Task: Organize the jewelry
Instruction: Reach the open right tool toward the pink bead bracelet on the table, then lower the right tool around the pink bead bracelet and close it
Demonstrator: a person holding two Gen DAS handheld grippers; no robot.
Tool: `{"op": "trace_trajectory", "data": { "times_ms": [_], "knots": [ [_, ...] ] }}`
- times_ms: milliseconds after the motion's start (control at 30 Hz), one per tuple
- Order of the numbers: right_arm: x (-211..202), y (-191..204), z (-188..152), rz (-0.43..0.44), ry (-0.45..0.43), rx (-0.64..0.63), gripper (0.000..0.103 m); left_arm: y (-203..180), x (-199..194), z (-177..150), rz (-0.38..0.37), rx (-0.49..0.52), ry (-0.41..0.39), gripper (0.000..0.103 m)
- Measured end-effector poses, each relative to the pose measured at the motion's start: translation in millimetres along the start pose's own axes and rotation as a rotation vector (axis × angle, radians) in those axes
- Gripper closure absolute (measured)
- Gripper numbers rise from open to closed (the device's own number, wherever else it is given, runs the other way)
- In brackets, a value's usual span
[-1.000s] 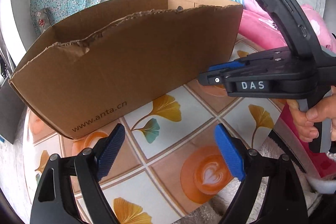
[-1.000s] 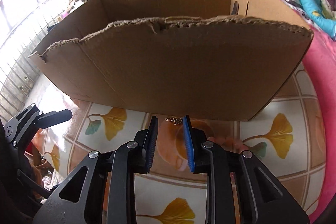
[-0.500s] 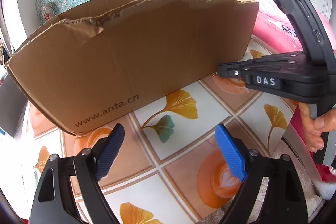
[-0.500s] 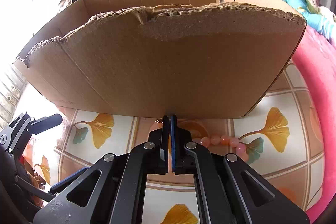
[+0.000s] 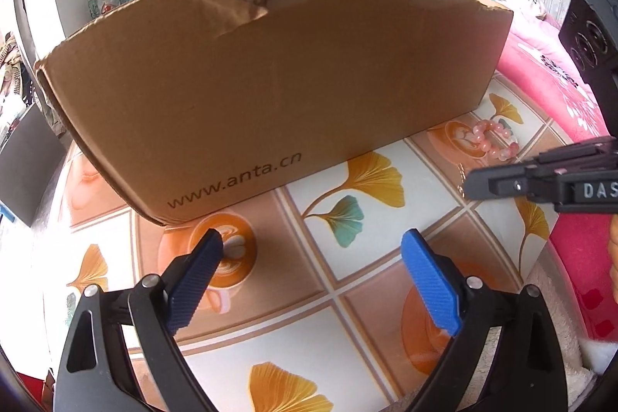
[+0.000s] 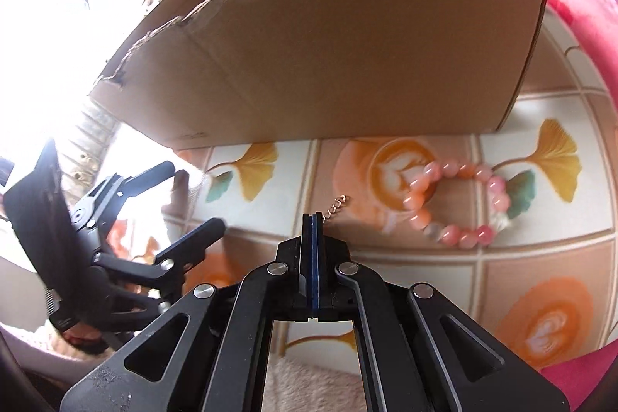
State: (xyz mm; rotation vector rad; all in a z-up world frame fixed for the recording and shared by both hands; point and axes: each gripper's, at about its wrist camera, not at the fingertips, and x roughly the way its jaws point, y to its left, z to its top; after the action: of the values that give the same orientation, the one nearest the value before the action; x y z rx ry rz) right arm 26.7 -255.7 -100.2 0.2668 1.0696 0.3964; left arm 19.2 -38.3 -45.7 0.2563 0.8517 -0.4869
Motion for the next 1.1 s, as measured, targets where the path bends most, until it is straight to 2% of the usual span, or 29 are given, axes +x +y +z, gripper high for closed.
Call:
{"op": "trace_trajectory", "data": {
  "times_ms": [33,233,333,400,500,533,600,633,800,833,900,967,1100],
  "knots": [
    [0,2,-1,0.000,-0.010,0.017,0.103,2,0,0,0.001,-0.001,0.001,0.010],
    [-18,11,7,0.152,-0.098,0.021,0.103,6,0,-4,0.016,-0.018,0.017,0.006],
    [-24,9,16,0.161,-0.121,0.035,0.099,6,0,-4,0.023,-0.026,0.030,0.006],
    [-29,3,12,0.151,-0.119,0.051,0.092,6,1,-2,0.030,-0.035,0.040,0.006],
    [-35,-9,8,0.117,-0.121,0.059,0.081,6,2,1,0.043,-0.052,0.056,0.006],
    [-34,-9,17,0.102,-0.125,0.057,0.078,5,2,2,0.049,-0.059,0.061,0.006],
    [-38,-12,15,0.047,-0.133,0.037,0.076,4,3,5,0.059,-0.073,0.074,0.006],
    [-39,-9,11,0.007,-0.134,0.017,0.071,4,3,6,0.063,-0.077,0.078,0.006],
    [-51,9,-1,-0.174,-0.178,-0.097,0.042,2,3,9,0.078,-0.097,0.091,0.006],
    [-55,12,-3,-0.197,-0.195,-0.122,0.034,1,3,9,0.081,-0.101,0.091,0.006],
    [-61,16,-6,-0.233,-0.224,-0.164,0.027,-1,3,11,0.086,-0.106,0.092,0.006],
    [-64,20,-7,-0.267,-0.251,-0.189,0.015,-2,3,11,0.090,-0.112,0.095,0.006],
    [-68,21,-5,-0.317,-0.277,-0.213,0.009,-6,4,15,0.095,-0.119,0.100,0.006]
  ]
}}
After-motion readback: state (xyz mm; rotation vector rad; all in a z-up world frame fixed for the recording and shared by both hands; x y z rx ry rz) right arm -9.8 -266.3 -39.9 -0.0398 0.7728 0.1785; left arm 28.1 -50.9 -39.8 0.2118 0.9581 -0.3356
